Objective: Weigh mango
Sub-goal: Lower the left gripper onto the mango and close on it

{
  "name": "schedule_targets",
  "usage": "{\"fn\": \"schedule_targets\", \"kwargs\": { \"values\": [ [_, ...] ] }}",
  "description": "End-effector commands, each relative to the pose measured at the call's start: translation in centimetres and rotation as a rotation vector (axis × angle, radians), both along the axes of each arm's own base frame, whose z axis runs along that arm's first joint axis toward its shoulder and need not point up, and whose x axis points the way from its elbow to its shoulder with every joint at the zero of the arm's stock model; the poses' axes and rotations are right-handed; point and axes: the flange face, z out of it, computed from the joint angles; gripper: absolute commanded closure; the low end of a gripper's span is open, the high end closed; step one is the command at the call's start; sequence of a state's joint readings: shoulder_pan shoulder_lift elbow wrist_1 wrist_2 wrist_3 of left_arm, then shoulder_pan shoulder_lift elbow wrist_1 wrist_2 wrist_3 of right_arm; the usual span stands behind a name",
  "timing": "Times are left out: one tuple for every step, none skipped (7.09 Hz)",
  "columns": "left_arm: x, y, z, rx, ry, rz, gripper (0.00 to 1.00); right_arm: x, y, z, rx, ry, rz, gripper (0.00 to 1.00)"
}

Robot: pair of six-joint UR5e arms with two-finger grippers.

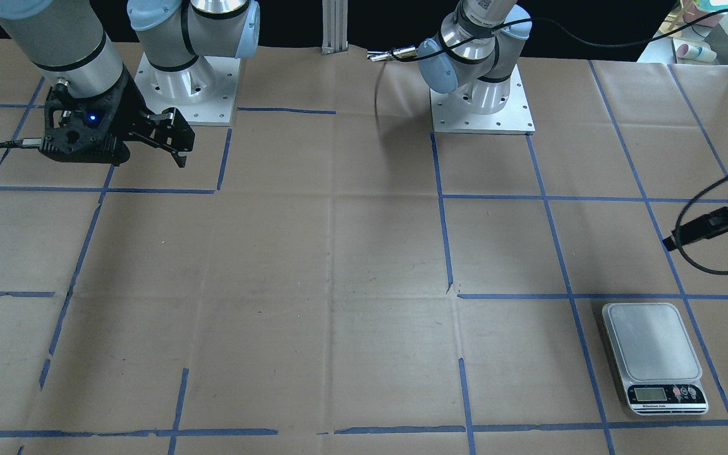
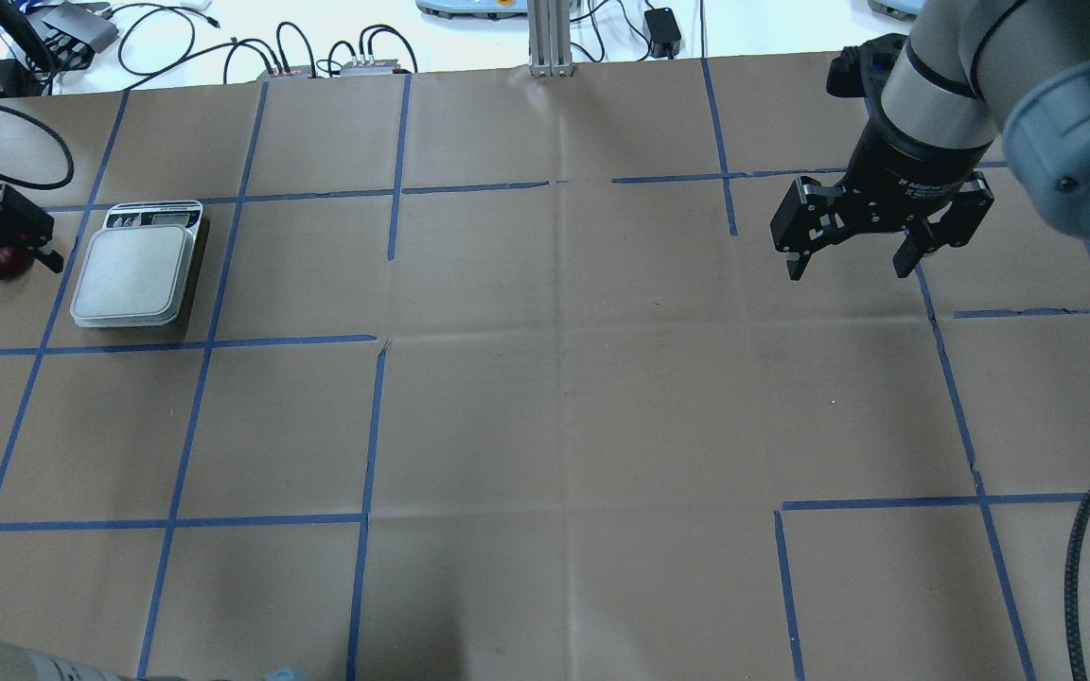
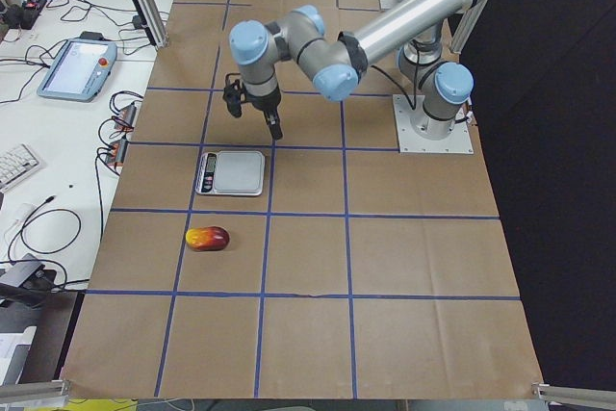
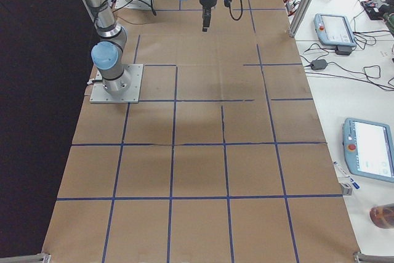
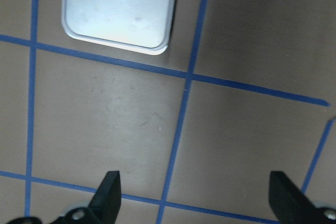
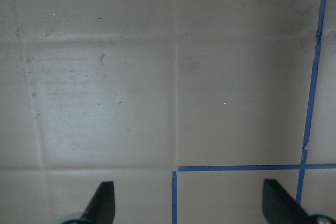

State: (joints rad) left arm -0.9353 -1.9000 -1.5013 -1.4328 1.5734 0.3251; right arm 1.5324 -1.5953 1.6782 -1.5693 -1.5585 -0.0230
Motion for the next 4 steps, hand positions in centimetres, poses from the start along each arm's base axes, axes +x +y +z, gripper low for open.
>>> {"fn": "schedule_targets", "kwargs": {
  "values": [
    [9.5,-5.7,-5.2,-0.044,-0.005,-0.054,0.01,0.0,0.0,0.0,0.000,0.000,0.000,0.00],
    [13.7,-8.5,-6.5,-0.079,-0.037,-0.053,0.02,0.0,0.0,0.0,0.000,0.000,0.000,0.00],
    [16.8,-11.7,-9.2,-0.100,-0.047,-0.146,0.02,0.0,0.0,0.0,0.000,0.000,0.000,0.00],
    [18.7,-14.0,-11.1,-0.121,-0.057,-0.271,0.02,0.0,0.0,0.0,0.000,0.000,0.000,0.00]
  ]
}}
